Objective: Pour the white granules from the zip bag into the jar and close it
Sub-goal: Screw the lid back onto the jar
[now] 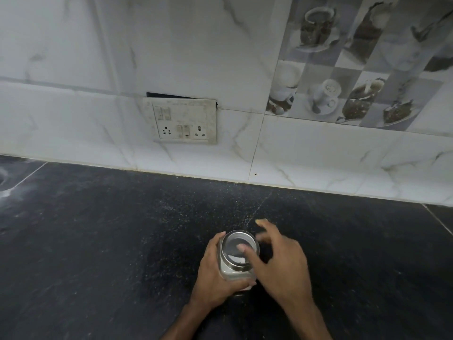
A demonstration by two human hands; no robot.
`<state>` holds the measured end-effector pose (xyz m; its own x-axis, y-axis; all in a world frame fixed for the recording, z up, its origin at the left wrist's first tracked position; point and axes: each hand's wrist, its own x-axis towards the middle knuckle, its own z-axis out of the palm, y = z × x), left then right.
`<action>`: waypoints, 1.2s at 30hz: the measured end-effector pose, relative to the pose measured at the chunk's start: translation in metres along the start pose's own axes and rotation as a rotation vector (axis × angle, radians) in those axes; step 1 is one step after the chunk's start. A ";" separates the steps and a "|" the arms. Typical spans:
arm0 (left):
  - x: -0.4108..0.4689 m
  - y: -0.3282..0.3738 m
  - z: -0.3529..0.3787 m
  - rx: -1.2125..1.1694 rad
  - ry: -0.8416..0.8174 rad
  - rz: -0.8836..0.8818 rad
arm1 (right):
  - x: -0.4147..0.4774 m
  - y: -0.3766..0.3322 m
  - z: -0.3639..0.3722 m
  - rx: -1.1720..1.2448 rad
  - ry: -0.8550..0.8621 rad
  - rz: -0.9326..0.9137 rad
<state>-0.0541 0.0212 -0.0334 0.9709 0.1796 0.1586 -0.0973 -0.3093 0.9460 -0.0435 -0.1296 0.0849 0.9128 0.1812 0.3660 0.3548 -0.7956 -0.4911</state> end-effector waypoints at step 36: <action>0.034 -0.003 -0.024 -0.053 -0.232 0.147 | 0.033 0.011 0.046 -0.070 -0.384 -0.432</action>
<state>-0.0259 0.0507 -0.0237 0.9691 -0.0840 0.2318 -0.2460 -0.2659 0.9321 0.0001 -0.1057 0.0553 0.7006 0.6843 0.2023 0.7093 -0.6367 -0.3024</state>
